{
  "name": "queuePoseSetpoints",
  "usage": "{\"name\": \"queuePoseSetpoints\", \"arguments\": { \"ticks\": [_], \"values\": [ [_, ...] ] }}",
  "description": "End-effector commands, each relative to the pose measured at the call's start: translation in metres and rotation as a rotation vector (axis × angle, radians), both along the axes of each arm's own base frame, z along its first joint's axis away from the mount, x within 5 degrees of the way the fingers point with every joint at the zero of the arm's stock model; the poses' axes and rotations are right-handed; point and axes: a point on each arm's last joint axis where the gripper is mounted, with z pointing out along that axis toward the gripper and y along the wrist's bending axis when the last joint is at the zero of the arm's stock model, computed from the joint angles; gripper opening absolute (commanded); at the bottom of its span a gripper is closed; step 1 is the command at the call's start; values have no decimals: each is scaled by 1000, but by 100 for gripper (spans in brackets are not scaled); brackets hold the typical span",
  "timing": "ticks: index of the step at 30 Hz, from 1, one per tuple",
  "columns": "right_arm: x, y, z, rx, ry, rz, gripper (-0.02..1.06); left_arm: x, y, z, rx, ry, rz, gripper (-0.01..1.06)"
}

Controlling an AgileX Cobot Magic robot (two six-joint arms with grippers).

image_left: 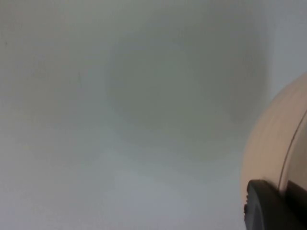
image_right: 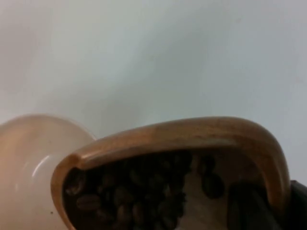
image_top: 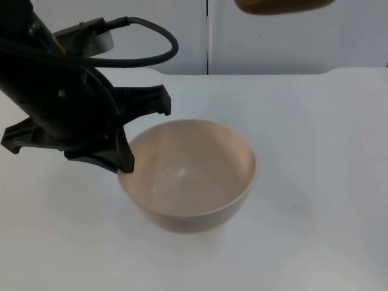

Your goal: Pick up the bowl with the left hand and pour the coffee beans from the cup into the bowl with the right hand.

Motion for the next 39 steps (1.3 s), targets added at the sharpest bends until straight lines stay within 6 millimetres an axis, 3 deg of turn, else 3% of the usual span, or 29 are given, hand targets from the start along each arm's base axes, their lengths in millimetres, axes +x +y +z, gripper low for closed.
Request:
{"name": "queuePoseSetpoints", "arguments": {
  "ticks": [1,16,25,39],
  "values": [
    [1,5,-3,-3,5,4,0,0,0,5,-21,-15,16,0],
    [-22,56,-21,-206,-127,114,0,0,0,5,-25,-15,20,0],
    [-24,60,-18,-289,-207,147,0,0,0,5,-26,-18,20,0],
    [-43,80,-10,-421,-366,252,0,0,0,6,-24,-24,19,0]
  ]
}}
